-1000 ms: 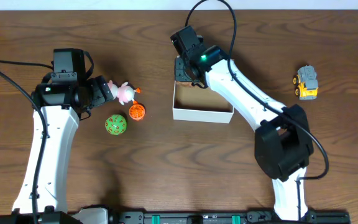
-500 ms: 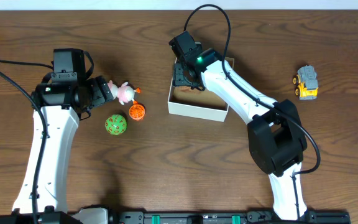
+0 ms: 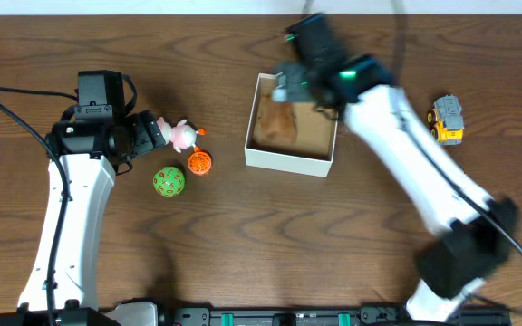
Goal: Pack container
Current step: 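Lower the brown plush into the white box and release, then move the right gripper to the yellow toy truck and grasp it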
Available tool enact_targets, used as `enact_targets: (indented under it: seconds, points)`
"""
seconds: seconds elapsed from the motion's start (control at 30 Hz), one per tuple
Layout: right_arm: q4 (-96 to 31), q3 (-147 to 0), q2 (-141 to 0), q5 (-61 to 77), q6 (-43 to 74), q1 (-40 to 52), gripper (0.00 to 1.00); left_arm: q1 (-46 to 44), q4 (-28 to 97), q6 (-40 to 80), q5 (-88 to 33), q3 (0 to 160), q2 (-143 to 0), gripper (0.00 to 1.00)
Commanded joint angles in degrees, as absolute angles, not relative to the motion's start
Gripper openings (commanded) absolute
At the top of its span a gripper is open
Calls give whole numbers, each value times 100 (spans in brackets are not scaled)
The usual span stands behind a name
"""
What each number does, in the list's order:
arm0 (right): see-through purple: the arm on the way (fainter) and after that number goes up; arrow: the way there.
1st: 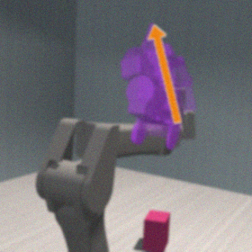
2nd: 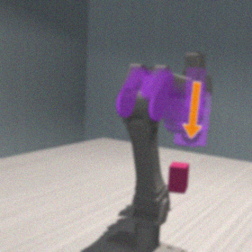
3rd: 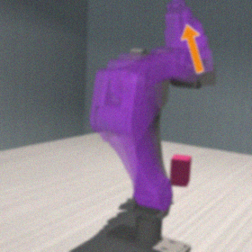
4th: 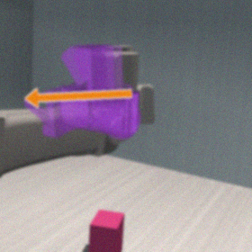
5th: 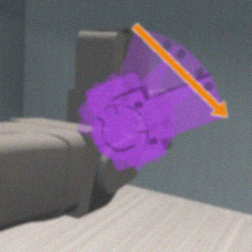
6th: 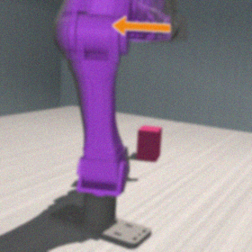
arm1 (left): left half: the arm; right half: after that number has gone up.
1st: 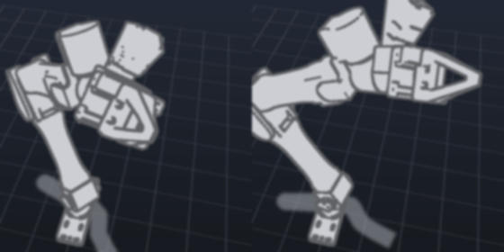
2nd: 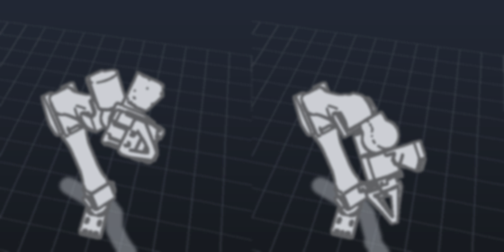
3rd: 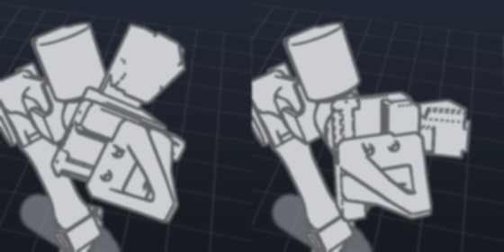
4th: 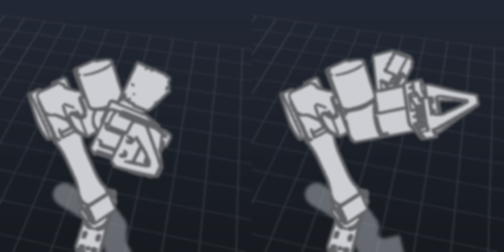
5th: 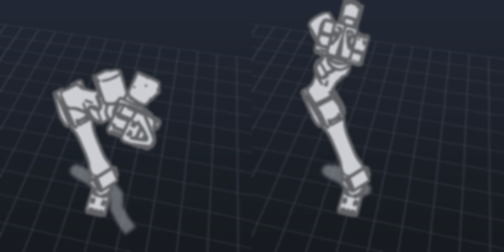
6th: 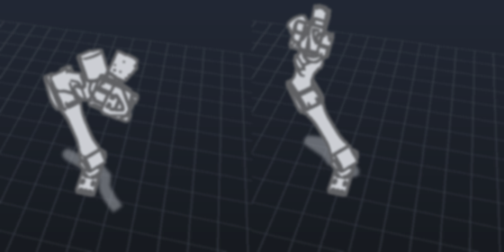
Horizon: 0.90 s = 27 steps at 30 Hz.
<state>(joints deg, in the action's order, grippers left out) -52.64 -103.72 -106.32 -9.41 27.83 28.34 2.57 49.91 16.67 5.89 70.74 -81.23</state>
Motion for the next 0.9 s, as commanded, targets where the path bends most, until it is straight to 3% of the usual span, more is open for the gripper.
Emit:
enact_targets:
  seconds: [0.0, 0.23, 0.43, 0.63, 0.87]
  points:
    - [-5616, -10416, -10116, -1573, 2709, 2237, 94, 283, 5009, 1632, 556, 7185, -8145, 98]
    - [-6386, -10344, -9972, -1929, 2281, 346, 99, 283, 5009, 1632, 556, 7185, -8145, 98]
    - [-5946, -9843, -10412, -864, 355, -794, 99, 283, 5009, 1632, 556, 7185, -8145, 98]
    - [-5686, -9721, -10923, -145, -989, -1380, 99, 283, 5011, 1632, 556, 7185, -8145, 98]
    - [-5245, -9721, -11343, -56, -1142, -1629, 98, 283, 5011, 1632, 556, 7185, -8145, 98]
